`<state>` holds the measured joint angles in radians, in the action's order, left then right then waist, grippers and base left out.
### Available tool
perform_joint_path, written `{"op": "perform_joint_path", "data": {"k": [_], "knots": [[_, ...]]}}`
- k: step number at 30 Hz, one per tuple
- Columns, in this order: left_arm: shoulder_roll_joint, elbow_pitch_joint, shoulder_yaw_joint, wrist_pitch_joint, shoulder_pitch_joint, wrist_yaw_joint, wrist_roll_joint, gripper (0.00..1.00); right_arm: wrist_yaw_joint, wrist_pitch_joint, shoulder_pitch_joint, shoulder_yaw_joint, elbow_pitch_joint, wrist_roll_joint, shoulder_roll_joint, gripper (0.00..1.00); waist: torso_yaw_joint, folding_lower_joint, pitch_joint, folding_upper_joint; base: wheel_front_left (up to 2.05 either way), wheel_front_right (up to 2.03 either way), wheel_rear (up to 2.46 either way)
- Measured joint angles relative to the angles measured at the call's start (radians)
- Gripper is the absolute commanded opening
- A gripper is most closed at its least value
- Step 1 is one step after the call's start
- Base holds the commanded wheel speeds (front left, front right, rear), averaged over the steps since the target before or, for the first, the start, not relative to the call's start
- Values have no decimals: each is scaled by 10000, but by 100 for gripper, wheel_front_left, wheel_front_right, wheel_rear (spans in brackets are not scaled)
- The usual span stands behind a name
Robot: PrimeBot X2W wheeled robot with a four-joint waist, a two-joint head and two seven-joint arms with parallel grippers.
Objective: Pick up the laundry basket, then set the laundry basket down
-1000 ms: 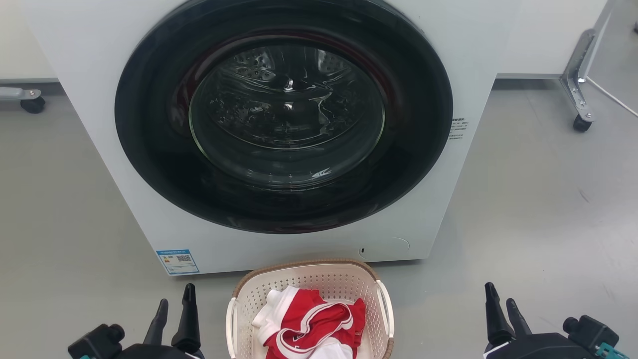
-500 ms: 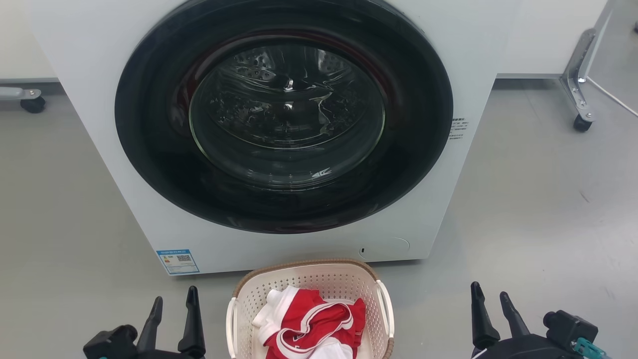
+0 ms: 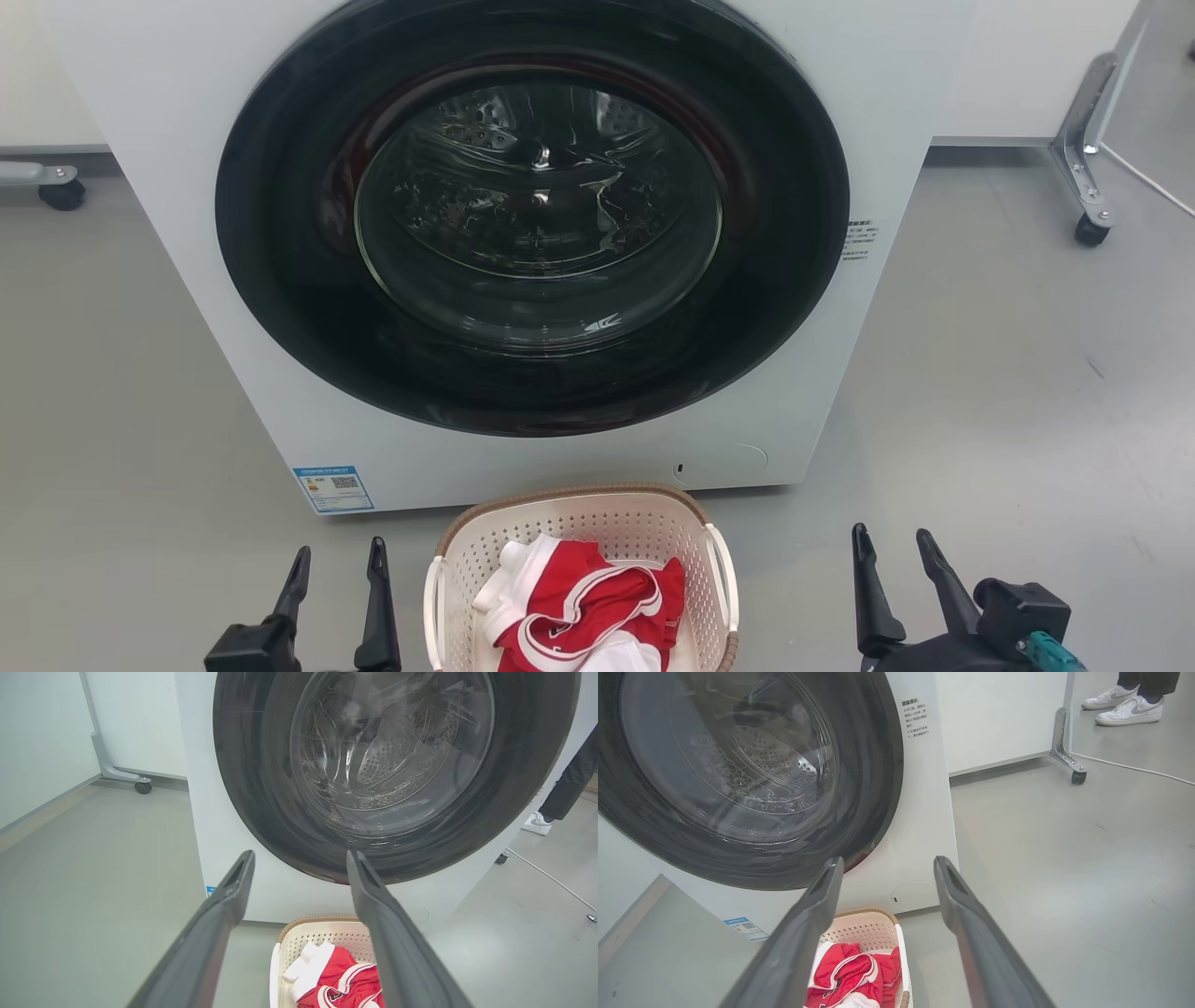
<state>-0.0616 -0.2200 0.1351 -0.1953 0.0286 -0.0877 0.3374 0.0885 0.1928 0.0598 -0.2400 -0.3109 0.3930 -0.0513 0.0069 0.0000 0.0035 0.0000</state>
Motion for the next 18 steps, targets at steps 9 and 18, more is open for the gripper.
{"op": "perform_joint_path", "data": {"k": [9, 18], "knots": [[27, 69, 113, -314, 28, -198, -1256, 100, 184, 345, 80, -311, 44, -1340, -12, 100, 5, 0, -4, 0, 0, 0, 0], [35, 107, 280, -545, 190, -366, -2157, 100, 362, 566, 89, -516, 88, -2228, -17, 100, -1, 0, -15, 0, 0, 0, 0]]}}
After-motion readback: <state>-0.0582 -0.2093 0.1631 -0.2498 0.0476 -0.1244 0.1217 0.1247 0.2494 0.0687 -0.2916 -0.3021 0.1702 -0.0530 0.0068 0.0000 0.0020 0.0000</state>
